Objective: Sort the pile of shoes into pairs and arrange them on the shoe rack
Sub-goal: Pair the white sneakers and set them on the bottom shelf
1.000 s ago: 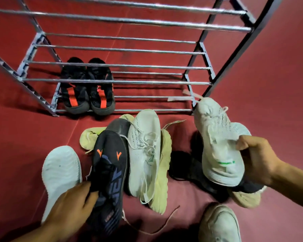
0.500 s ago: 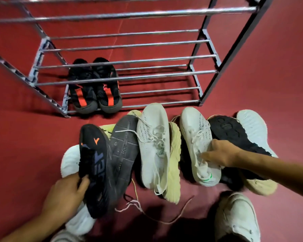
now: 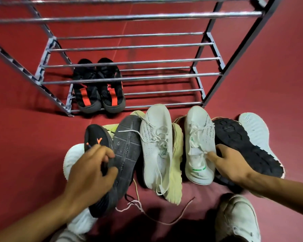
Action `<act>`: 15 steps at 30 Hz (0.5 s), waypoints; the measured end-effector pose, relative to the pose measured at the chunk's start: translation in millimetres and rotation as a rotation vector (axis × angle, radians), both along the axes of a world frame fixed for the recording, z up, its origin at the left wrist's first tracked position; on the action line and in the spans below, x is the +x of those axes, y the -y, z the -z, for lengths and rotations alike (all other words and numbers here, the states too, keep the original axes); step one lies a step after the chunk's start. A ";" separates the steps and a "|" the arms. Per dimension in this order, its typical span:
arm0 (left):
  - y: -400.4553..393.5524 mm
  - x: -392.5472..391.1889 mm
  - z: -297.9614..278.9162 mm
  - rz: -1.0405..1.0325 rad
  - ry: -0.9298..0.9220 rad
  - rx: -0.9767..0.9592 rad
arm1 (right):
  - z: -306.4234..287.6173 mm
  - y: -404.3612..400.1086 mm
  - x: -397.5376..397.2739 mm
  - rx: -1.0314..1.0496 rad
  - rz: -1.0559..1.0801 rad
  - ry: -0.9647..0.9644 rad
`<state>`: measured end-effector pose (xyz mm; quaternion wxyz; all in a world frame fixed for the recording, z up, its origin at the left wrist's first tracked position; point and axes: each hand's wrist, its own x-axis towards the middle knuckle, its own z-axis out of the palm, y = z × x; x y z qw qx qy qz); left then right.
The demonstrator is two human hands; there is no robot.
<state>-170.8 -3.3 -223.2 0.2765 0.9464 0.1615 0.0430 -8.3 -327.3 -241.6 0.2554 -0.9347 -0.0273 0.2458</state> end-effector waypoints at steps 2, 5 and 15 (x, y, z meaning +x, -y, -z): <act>21.7 12.7 2.9 0.072 0.005 -0.009 | -7.5 -2.8 -1.3 0.057 -0.001 0.075; 46.0 27.0 14.7 0.115 -0.142 -0.029 | -14.5 -13.5 -3.3 0.141 -0.033 0.118; 60.1 54.5 47.8 -0.035 -0.383 -0.219 | -15.2 -18.1 -12.2 0.169 -0.113 0.137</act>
